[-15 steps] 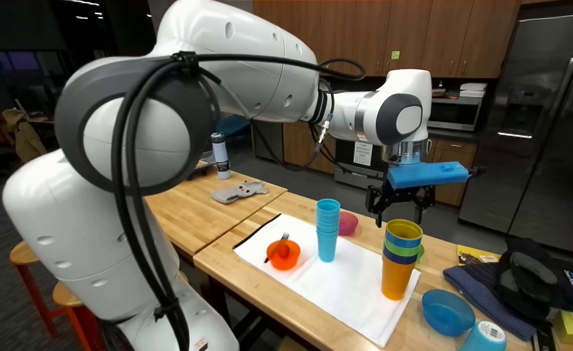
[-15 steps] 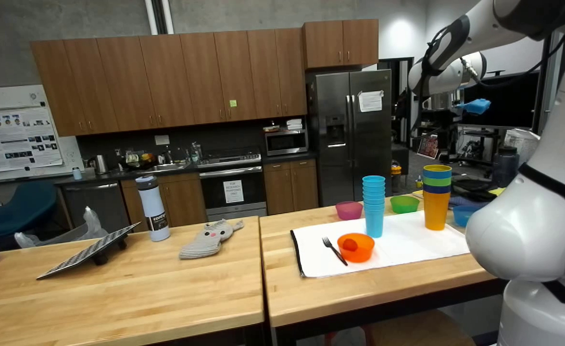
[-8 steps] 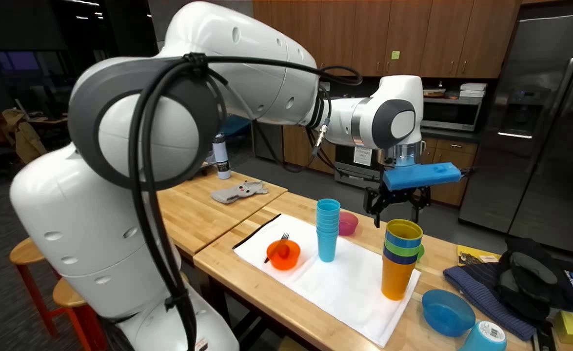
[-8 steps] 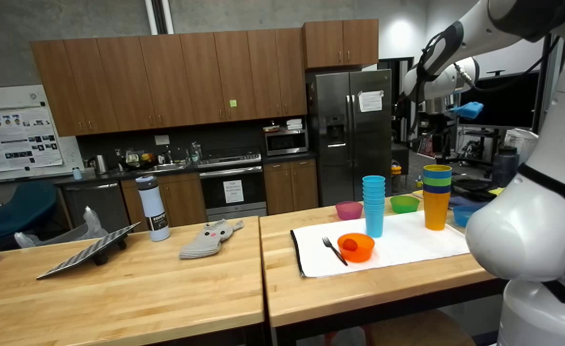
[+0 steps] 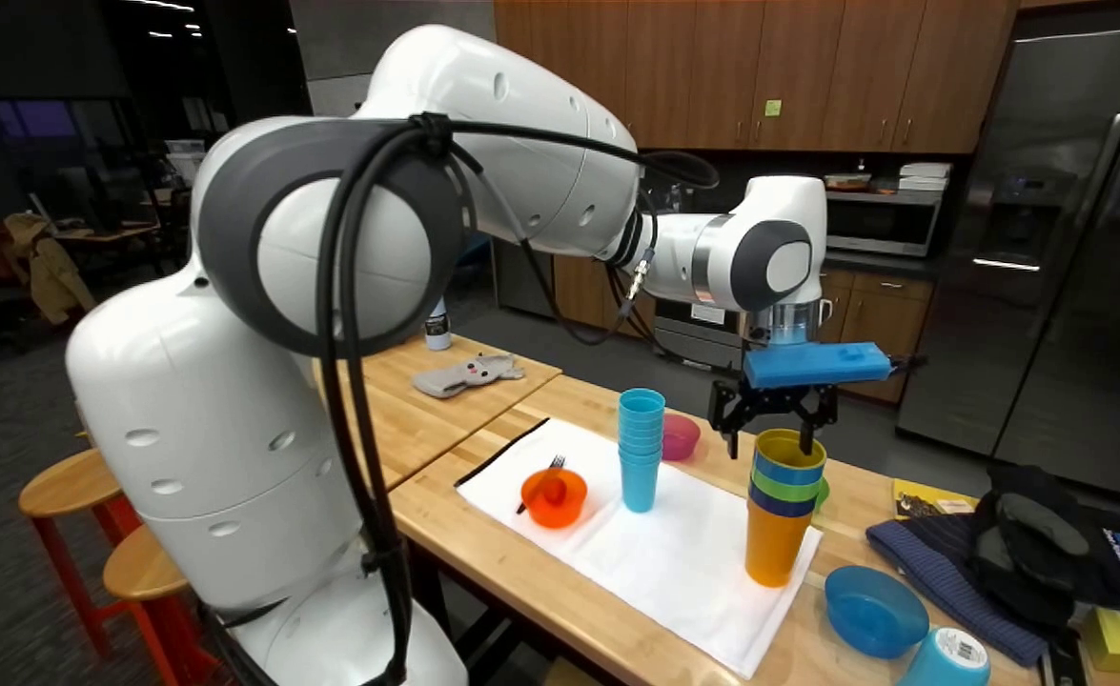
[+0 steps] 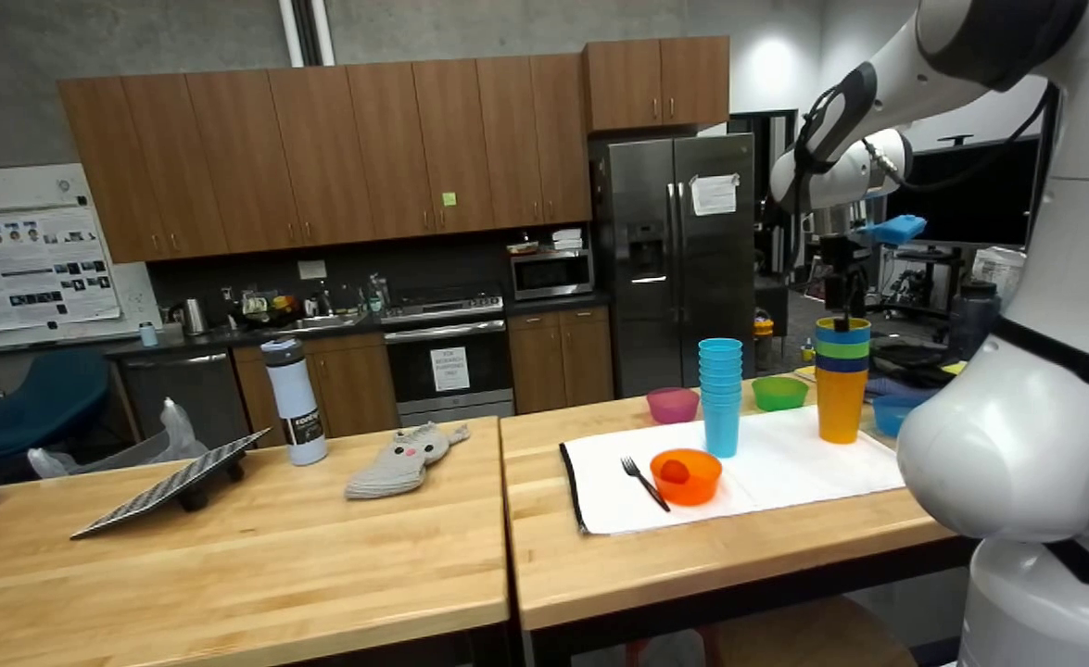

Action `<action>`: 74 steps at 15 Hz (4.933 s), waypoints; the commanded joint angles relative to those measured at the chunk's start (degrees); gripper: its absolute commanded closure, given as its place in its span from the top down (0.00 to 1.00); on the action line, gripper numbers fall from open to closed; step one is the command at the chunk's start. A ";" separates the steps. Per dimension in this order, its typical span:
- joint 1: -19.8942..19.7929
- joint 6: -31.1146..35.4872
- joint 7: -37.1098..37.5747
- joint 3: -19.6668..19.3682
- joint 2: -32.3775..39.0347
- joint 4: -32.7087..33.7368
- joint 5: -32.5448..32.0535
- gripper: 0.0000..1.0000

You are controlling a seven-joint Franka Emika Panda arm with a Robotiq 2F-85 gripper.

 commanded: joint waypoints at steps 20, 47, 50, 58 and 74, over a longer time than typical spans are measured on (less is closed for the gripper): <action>-0.64 1.20 2.40 1.96 1.90 0.57 0.14 0.03; -0.86 0.64 2.44 1.89 -1.27 1.86 -1.36 0.02; -0.79 0.52 2.32 1.85 -2.16 2.38 -1.23 0.02; -0.58 0.26 1.33 1.37 -5.66 4.97 -0.61 0.02; 1.36 -13.25 -4.06 0.22 -9.10 12.66 7.93 0.02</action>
